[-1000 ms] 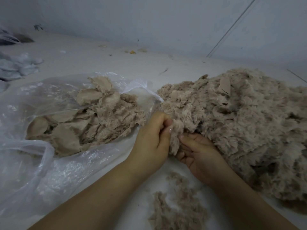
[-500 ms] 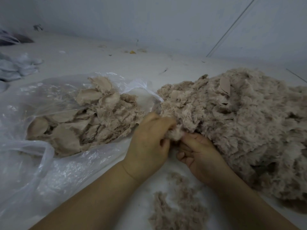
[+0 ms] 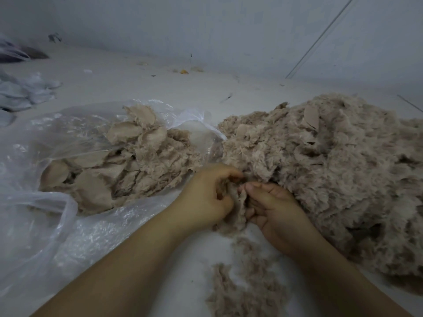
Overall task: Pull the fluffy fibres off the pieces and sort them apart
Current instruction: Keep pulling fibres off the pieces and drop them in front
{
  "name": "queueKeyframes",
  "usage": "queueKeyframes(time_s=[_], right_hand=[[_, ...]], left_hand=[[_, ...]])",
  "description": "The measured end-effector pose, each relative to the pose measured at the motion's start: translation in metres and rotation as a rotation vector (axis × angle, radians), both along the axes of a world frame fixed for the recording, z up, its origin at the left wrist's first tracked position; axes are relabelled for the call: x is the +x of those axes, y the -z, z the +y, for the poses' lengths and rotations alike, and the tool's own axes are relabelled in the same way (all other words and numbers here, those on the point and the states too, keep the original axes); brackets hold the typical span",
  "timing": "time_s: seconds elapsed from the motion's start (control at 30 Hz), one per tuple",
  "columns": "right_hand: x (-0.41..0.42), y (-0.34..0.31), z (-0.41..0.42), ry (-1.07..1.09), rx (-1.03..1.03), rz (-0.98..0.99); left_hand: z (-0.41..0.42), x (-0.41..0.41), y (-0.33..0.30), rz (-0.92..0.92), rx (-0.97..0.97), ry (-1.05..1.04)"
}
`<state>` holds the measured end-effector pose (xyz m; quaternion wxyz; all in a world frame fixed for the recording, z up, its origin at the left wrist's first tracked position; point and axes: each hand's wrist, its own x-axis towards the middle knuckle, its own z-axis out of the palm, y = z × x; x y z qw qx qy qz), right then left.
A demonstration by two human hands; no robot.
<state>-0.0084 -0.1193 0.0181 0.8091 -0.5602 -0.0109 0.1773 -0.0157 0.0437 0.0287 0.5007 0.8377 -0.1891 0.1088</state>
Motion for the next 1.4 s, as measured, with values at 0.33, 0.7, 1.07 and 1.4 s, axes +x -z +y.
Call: queueKeyframes(time_s=[0.33,0.7,1.07,1.4], right_hand=[[0.000,0.000,0.001,-0.007,-0.029,-0.061],[-0.002,-0.005,0.001,-0.009,-0.093,-0.072],[-0.003,-0.009,0.003,0.176,0.158,0.185],[-0.001,-0.004,0.000,0.033,0.062,0.070]], left_hand=[[-0.002,0.009,0.004,-0.018,-0.083,-0.269],[-0.010,0.009,0.008,-0.115,-0.058,-0.202],[0.010,0.021,0.015,-0.117,0.209,-0.378],[-0.010,0.002,-0.006,0.055,-0.213,-0.194]])
